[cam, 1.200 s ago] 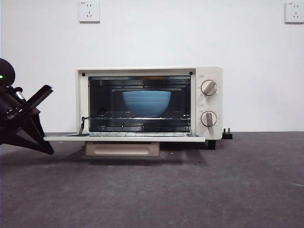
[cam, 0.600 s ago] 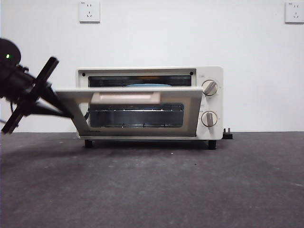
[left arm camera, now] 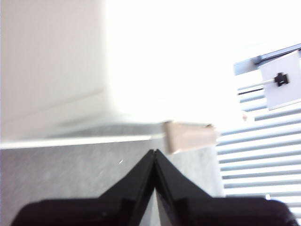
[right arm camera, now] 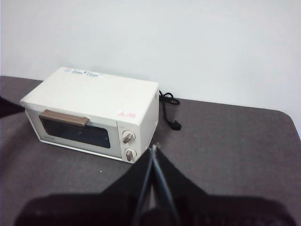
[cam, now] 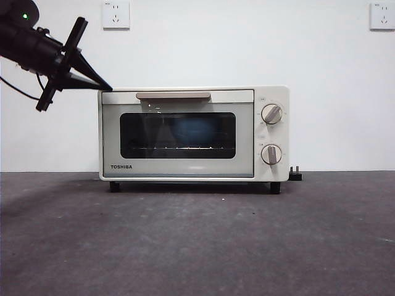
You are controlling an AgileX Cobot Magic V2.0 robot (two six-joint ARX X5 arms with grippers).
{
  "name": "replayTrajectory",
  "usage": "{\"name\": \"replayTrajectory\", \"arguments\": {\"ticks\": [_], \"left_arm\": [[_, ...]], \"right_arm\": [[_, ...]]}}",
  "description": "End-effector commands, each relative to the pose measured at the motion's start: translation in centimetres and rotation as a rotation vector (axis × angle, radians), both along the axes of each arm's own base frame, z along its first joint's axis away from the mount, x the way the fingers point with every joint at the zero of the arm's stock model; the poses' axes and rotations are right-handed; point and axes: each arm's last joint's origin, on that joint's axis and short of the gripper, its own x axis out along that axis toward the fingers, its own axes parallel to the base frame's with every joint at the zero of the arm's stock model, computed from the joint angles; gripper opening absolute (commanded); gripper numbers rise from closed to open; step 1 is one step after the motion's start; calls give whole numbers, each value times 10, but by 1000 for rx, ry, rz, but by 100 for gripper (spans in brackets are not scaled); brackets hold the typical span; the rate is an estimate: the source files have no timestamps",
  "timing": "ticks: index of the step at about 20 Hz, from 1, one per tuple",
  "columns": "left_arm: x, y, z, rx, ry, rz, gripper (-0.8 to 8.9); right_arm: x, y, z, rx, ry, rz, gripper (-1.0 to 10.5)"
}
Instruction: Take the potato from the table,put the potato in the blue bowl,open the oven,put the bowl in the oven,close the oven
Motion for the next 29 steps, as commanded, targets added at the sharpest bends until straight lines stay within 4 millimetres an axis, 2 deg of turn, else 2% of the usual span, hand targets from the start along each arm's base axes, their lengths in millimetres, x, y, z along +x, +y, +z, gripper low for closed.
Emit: {"name": "replayTrajectory", "arguments": {"ticks": [1,6,10,13,17,20,24,29], "left_arm": [[0,-2,7,-31,-5,-30,-8],[-9,-5,17,-81,10,-111,-8],[-31,-8,33,-11,-45,-170,-7],[-57,-9,51,135,-113,-178,-7],[-101,-11,77,475,-177,-133,-5],[-131,-12,95,630,-213,-105,-4],[-162,-10,119,641,-288,-64,-4],[-185,-9,141,639,-419,-23,-4]], "right_arm": [[2,2,-4,-12,28,-2,-8],[2,2,-5,-21,30,0,-8],[2,2,-5,-24,29,1,-7],[2,2,-5,-25,28,-3,1],[3,3,-5,-21,31,-3,1],[3,3,-5,-23,30,-2,1],[5,4,-5,-26,34,-2,1],[5,4,-5,-27,35,-2,1]]}}
